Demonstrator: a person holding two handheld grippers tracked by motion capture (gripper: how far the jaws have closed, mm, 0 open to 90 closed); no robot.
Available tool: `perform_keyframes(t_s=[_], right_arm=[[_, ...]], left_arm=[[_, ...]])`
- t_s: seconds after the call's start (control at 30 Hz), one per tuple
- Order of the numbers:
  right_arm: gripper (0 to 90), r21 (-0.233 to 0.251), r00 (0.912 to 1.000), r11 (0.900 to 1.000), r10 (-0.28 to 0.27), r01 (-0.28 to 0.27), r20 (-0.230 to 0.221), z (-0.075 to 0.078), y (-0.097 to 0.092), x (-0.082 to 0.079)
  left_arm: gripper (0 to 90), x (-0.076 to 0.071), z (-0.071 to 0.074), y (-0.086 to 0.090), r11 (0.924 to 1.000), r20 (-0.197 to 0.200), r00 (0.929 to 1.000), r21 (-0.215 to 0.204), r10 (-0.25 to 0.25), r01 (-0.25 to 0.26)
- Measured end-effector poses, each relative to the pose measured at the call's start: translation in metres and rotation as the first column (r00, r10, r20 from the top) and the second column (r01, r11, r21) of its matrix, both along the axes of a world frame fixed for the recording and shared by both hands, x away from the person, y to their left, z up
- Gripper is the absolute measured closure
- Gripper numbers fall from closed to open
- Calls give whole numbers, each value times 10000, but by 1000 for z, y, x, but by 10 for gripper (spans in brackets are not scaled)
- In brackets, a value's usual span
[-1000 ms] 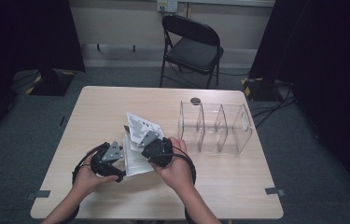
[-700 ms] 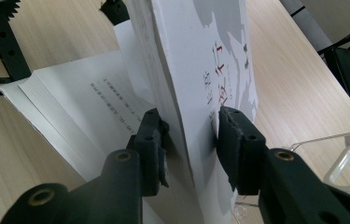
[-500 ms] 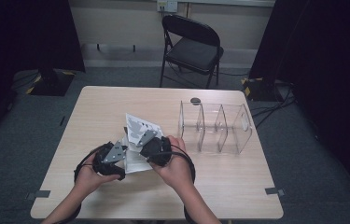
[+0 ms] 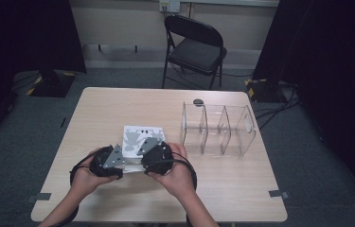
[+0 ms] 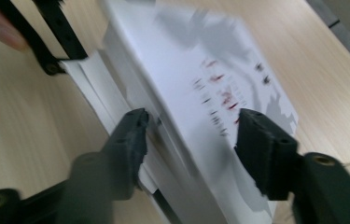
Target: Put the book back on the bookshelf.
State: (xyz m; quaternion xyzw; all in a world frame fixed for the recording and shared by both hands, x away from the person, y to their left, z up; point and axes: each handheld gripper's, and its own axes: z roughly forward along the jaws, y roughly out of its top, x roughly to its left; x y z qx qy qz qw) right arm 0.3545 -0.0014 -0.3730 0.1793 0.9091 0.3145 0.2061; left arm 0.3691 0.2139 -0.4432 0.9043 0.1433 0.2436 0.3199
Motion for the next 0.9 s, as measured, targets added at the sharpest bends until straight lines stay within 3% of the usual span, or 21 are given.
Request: perform_keyframes(t_s=[0.07, 0.17, 0.27, 0.3, 0.37, 0.47, 0.57, 0.67, 0.83, 0.9], right_arm=[[351, 147, 10000, 9999, -82, 83, -32, 1, -9, -4], [288, 813, 9984, 9959, -373, 406, -419, -4, -24, -10], [284, 1437, 9962, 9876, -537, 631, -684, -13, -36, -11], [285, 1495, 9971, 9869, -519, 598, -561, -16, -39, -11], [283, 1344, 9972, 9890, -545, 611, -520, -21, -40, -11], [285, 1261, 9970, 9901, -556, 621, -543, -24, -42, -11], [270, 983, 9962, 9931, -586, 647, -638, -31, -45, -10], [253, 883, 9925, 9915, -876, 950, -850, -41, -47, -9], [210, 771, 9936, 9914, -1023, 1058, -481, -48, -46, -5], [169, 623, 9925, 9919, -1075, 1111, -589, -51, -44, -2]], left_arm=[[451, 1, 0, 4, 9998, -49, 9998, 37, 191, -191], [478, 2, 1, 7, 9996, -47, 9996, 19, 286, -286], [483, 2, 2, 7, 9995, -59, 9995, 61, 312, -311], [484, 2, 2, 6, 9995, 46, 9996, 170, 281, -282], [486, 1, 2, 5, 9991, -28, 9994, 248, 344, -344], [537, 3, 1, 8, 9993, -232, 9990, 46, 373, -372], [539, 3, -1, 6, 9994, -296, 9992, 226, 278, -271], [536, 1, -2, 3, 9992, -203, 9996, 359, 206, -199], [530, 1, 0, 1, 9997, -209, 9996, 165, 167, -164], [529, 0, 0, 0, 9997, -147, 9998, 211, 131, -128]])
